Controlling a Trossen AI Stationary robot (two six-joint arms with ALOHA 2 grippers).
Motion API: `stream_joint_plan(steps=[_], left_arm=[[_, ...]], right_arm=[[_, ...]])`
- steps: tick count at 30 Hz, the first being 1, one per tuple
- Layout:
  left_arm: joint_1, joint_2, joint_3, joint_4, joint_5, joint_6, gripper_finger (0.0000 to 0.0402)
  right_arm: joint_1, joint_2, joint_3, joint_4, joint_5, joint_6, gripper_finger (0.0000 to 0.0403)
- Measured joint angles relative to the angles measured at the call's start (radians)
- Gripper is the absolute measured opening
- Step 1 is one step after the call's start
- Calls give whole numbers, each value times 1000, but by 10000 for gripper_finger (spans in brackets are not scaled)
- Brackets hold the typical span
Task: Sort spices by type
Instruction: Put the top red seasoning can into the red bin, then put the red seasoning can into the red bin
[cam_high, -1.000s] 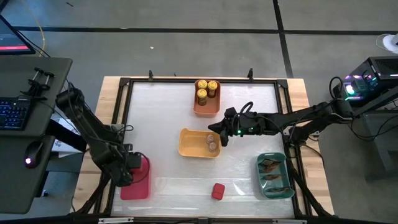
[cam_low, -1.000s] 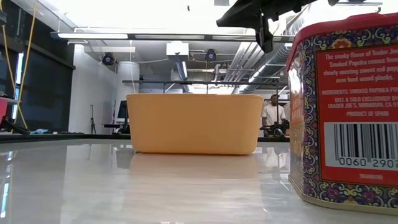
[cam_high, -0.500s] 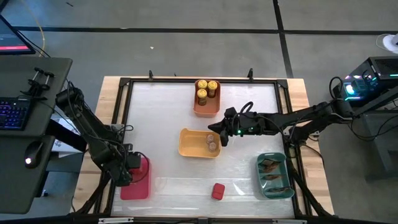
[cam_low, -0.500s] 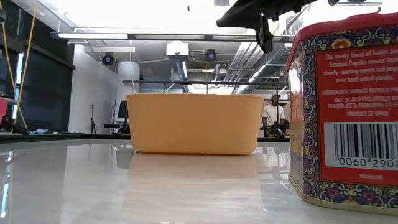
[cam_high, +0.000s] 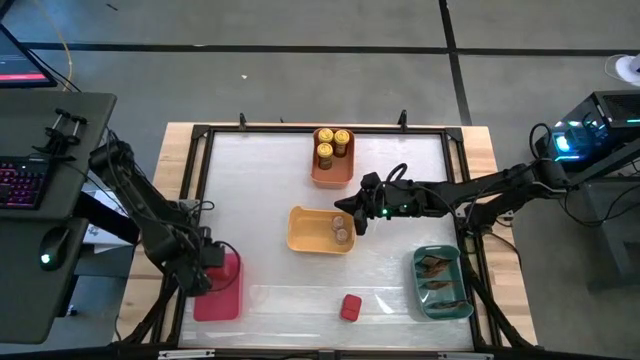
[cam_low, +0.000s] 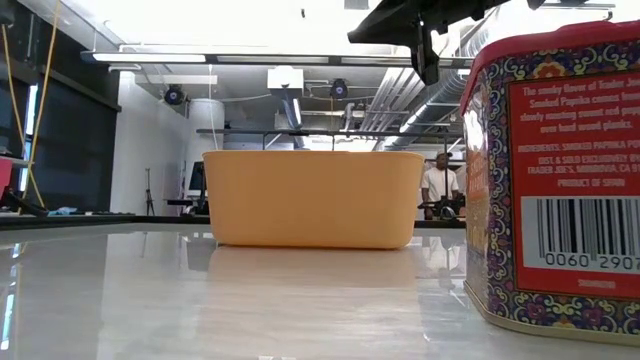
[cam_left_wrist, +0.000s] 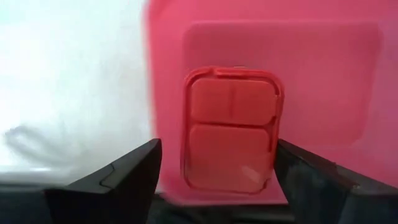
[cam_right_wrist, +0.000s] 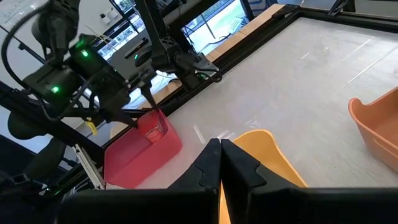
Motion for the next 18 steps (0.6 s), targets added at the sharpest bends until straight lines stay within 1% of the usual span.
stream_joint_plan(steps=[5, 8, 10, 12, 15, 18], left_arm=[[23, 0, 74, -113, -15, 38, 291], [34, 0, 127, -124, -21, 67, 291], [39, 0, 165, -122, -48, 75, 291], [44, 0, 204, -123, -89, 86, 291], [56, 0, 267, -100, -177, 106, 291], [79, -1, 319, -1, -291, 178, 290]], right_arm=[[0, 0, 0, 0, 0, -5, 0], [0, 0, 0, 0, -9, -6, 0], [0, 0, 0, 0, -12, -7, 0], [3, 0, 0, 0, -17, -4, 0], [3, 0, 0, 12, -60, 27, 0], [7, 0, 0, 58, -97, 53, 0]])
